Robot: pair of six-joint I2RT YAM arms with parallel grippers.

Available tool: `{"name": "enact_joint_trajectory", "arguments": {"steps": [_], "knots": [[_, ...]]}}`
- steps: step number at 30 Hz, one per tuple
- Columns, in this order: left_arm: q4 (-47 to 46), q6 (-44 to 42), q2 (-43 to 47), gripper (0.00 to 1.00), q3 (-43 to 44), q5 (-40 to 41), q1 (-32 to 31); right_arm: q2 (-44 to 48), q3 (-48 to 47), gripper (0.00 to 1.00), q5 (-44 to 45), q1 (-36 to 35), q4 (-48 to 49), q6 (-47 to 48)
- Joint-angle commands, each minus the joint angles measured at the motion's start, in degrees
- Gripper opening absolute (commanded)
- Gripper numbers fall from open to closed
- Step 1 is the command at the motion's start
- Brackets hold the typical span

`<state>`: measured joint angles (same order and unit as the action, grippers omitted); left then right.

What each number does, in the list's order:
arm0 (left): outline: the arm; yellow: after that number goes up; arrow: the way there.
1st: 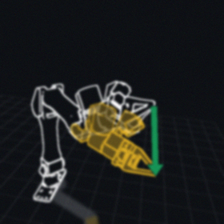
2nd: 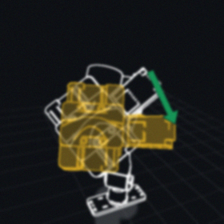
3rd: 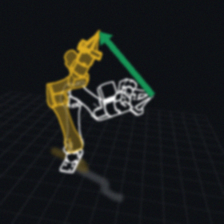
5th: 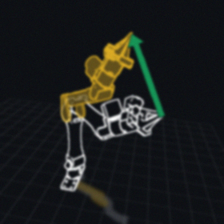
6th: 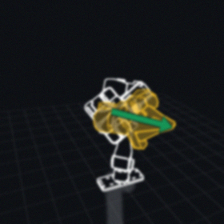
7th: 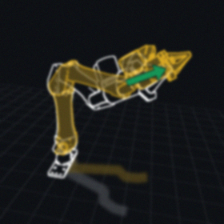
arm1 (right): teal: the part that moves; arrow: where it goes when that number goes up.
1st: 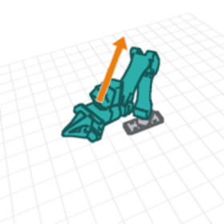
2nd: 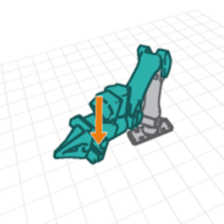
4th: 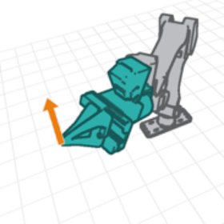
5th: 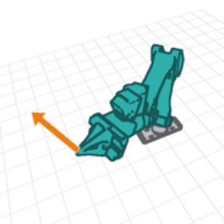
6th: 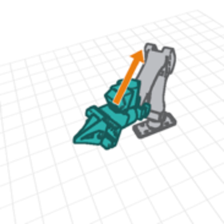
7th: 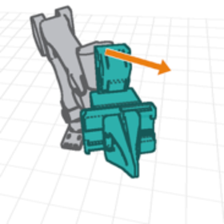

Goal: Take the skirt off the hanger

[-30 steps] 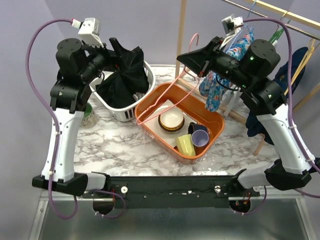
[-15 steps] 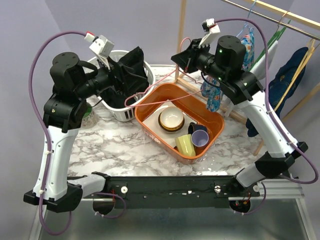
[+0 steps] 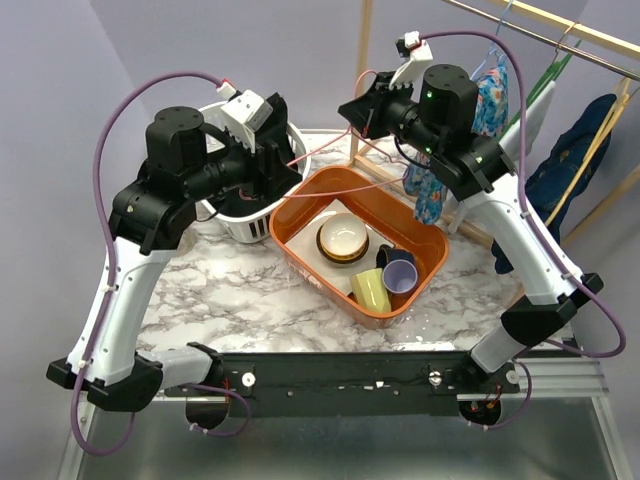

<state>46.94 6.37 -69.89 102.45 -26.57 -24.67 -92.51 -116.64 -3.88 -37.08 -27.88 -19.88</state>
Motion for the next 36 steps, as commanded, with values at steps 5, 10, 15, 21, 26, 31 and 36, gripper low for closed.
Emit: {"name": "enact_joint_trajectory", "arguments": {"steps": [5, 10, 15, 21, 26, 31, 36], "knots": [[1.84, -2.68, -2.01, 0.29, 3.10, 0.91, -1.26, 1.98, -0.61, 0.01, -0.78, -0.36, 1.95, -0.60], [1.05, -1.98, -2.10, 0.00, 3.37, 1.95, -1.44, 1.89, -2.01, 0.09, -2.10, -0.36, 1.86, -0.07], [0.88, -2.15, -2.18, 0.00, 3.37, 5.99, -1.44, 3.12, -3.42, 0.70, -2.89, -0.45, 1.51, -1.56], [-4.83, -0.49, -1.13, 0.00, -0.23, 8.81, -1.44, 7.34, -2.89, 1.00, -4.03, -0.36, 1.42, -3.24], [-7.21, -0.04, -2.27, 0.00, -0.06, 10.12, -1.44, 13.92, -1.58, 1.00, -5.00, -0.36, 2.39, -3.85], [-8.10, -0.74, -5.33, 0.00, 2.91, 13.47, -1.53, 19.73, 0.88, 1.00, -6.05, -0.36, 5.11, -4.47], [-5.80, -2.50, -10.79, 0.00, 10.82, 19.70, -1.61, 24.82, 4.84, 1.00, -5.88, -0.36, 7.31, -5.78]]}}
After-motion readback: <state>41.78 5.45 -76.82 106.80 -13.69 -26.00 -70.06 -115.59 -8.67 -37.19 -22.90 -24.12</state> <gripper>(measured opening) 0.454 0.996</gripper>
